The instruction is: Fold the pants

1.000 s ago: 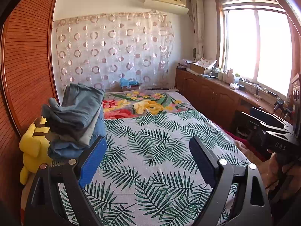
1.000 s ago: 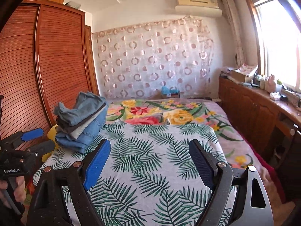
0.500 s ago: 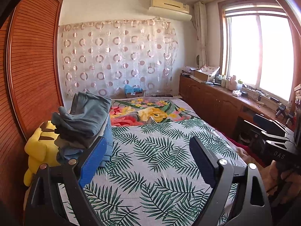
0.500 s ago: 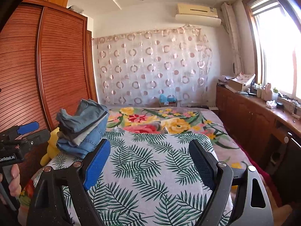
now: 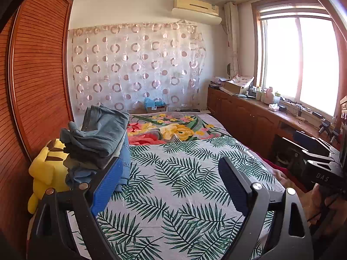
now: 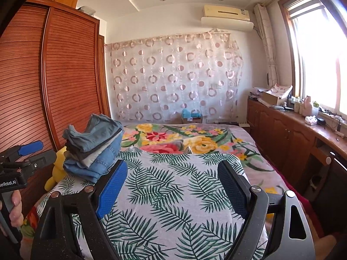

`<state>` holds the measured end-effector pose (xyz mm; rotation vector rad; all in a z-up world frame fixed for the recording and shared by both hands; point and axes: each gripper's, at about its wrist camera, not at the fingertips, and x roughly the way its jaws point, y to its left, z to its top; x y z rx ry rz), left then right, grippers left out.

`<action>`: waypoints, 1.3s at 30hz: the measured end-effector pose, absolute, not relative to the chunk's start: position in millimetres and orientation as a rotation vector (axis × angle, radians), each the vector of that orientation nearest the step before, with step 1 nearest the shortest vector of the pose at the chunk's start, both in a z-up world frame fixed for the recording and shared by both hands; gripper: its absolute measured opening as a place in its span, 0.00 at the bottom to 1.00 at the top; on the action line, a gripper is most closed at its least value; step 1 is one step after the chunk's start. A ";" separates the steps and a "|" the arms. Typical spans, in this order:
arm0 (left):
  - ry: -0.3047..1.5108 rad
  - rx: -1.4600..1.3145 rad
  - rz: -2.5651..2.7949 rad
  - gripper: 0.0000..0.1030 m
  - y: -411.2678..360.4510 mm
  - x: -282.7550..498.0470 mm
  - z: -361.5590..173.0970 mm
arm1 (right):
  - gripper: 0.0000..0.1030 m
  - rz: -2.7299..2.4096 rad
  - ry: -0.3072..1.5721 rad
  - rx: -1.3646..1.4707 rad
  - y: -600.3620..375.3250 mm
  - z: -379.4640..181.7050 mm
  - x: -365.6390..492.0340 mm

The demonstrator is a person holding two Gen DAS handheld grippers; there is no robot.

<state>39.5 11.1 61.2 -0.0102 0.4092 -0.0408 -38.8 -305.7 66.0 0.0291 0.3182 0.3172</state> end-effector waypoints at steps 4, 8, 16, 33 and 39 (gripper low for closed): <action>0.410 -0.009 -0.041 0.87 11.0 39.5 61.1 | 0.84 0.317 0.315 0.027 -308.7 66.0 -38.1; 0.408 -0.008 -0.041 0.87 12.2 39.0 61.1 | 0.84 0.319 0.314 0.026 -309.4 65.5 -38.1; 0.402 -0.004 -0.037 0.87 13.4 35.8 62.7 | 0.84 0.324 0.314 0.027 -310.2 65.7 -38.5; 0.400 -0.004 -0.036 0.87 13.6 35.1 62.7 | 0.84 0.321 0.311 0.023 -311.0 66.0 -36.5; 0.400 -0.002 -0.036 0.87 13.4 34.9 62.2 | 0.84 0.320 0.311 0.022 -311.2 65.9 -36.2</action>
